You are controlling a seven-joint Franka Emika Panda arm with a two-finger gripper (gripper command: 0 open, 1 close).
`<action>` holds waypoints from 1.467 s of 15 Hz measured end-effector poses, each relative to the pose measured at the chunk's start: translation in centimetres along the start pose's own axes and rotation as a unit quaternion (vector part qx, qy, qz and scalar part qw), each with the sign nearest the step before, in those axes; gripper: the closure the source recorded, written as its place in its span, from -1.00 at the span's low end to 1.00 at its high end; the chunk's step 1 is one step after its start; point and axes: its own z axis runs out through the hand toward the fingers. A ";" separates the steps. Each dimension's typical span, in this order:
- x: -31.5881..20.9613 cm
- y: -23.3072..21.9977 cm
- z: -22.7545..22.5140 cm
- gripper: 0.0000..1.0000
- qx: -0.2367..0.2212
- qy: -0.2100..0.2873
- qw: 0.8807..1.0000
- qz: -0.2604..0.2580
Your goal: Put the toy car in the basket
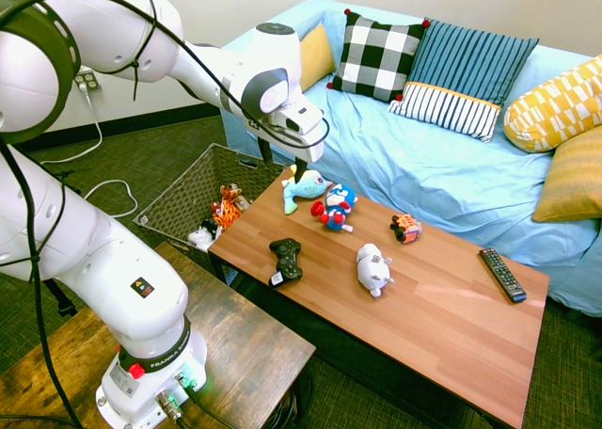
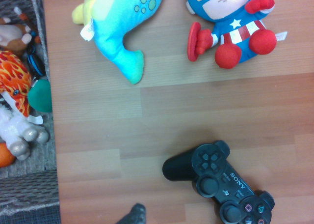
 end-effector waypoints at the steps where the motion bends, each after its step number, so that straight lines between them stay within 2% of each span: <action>1: 0.0 0.0 0.1 -1.00 -0.001 -0.001 1.000 -0.001; 4: 3.9 2.7 0.5 -1.00 0.006 -0.012 1.000 -0.026; 6: 9.7 5.9 0.9 -1.00 0.014 -0.015 0.999 -0.030; 8: 15.1 7.3 2.1 -1.00 0.019 -0.013 0.999 -0.044; 10: 19.9 6.7 4.0 -1.00 0.020 -0.014 0.997 -0.076; 15: 30.3 4.5 11.0 -1.00 -0.020 0.000 0.991 -0.133; 18: 33.7 1.8 15.8 -1.00 -0.041 0.004 0.983 -0.177; 22: 36.2 -1.0 20.1 -1.00 -0.063 0.000 0.977 -0.202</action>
